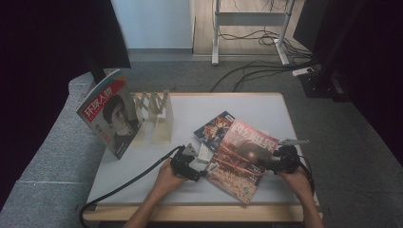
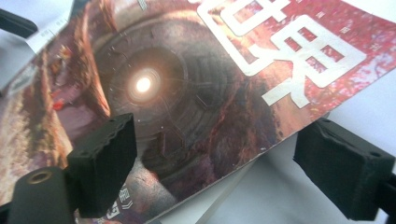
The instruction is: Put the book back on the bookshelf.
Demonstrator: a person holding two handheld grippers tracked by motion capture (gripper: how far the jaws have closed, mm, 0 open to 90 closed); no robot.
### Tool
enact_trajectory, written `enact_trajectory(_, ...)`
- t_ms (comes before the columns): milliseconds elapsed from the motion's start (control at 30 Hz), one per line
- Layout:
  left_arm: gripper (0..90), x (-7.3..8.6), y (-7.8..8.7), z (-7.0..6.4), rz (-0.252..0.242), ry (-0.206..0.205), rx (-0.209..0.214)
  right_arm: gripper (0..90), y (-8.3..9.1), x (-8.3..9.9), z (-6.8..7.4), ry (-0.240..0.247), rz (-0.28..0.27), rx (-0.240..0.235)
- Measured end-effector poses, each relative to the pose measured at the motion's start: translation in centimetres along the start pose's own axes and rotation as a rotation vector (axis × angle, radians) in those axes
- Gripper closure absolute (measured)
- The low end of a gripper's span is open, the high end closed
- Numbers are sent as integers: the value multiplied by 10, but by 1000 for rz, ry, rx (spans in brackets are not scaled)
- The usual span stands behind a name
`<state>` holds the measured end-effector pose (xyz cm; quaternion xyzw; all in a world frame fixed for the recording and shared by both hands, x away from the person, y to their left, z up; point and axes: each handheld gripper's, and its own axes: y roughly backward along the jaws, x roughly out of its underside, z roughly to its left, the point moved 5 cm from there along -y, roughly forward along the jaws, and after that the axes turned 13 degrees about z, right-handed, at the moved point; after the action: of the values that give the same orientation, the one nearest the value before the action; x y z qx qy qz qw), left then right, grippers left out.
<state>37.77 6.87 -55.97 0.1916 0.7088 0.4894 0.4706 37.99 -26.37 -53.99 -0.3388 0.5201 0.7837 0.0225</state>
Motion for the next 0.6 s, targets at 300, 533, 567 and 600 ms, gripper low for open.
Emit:
enact_trajectory(300, 97, 0, 1, -1, 7, -5, -10, 164, 13, -10, 6, 47, -79, 4)
enact_trajectory(533, 98, 0, 1, -1, 8, -5, -7, 331, 22, -22, 6, 65, -113, 60)
enact_trajectory(567, 98, 0, 1, -1, 8, -5, -7, 394, 23, -25, 4, 62, -115, 74)
enact_trajectory(600, 99, 0, 1, -1, 9, -4, -6, 426, 23, -26, 3, 60, -116, 79)
